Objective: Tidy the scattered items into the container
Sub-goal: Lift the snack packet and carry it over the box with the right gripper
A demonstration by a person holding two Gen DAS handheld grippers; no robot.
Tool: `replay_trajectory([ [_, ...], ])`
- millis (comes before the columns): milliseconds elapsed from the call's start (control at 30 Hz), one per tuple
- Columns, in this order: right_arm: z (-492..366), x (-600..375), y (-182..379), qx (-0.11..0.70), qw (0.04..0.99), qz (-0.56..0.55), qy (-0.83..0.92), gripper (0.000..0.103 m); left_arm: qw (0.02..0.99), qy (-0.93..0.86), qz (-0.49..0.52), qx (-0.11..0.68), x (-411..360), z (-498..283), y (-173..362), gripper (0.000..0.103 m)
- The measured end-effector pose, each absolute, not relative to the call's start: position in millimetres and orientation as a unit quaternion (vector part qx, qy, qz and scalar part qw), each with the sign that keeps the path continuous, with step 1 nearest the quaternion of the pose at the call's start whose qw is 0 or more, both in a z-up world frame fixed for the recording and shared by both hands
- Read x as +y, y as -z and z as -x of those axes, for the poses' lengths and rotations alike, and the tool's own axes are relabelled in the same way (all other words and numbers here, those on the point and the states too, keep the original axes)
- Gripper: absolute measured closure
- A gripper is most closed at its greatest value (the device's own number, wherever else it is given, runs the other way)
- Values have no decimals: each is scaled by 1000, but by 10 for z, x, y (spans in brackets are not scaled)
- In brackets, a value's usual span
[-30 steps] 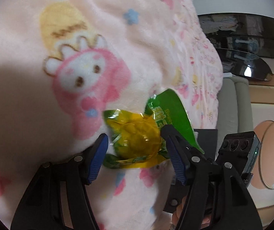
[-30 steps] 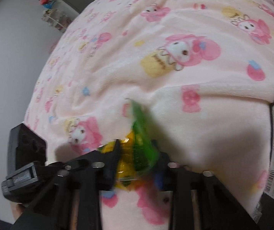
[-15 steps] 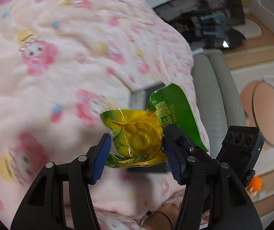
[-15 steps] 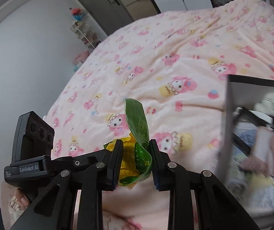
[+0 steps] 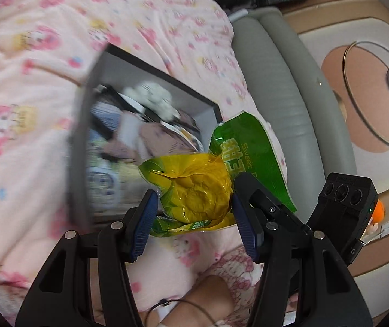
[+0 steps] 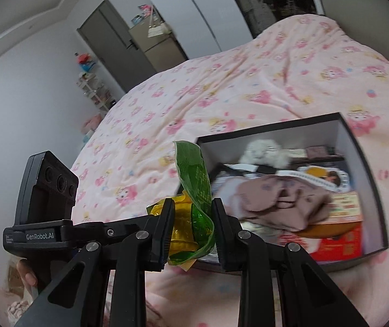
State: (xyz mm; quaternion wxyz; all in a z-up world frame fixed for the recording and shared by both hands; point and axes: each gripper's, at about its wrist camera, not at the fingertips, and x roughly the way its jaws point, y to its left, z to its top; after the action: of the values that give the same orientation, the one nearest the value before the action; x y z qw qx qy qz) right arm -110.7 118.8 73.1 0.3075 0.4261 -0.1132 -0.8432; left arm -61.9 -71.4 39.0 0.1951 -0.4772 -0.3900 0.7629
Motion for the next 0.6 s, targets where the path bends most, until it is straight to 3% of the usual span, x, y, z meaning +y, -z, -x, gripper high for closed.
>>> replay_trajectory([
  [300, 1416, 1824, -422, -82, 269, -443, 851, 79, 211, -736, 527, -368, 15, 1162, -9, 46],
  [600, 1591, 2207, 21, -137, 242, -491, 826, 79, 189, -739, 557, -328, 351, 1271, 239, 46],
])
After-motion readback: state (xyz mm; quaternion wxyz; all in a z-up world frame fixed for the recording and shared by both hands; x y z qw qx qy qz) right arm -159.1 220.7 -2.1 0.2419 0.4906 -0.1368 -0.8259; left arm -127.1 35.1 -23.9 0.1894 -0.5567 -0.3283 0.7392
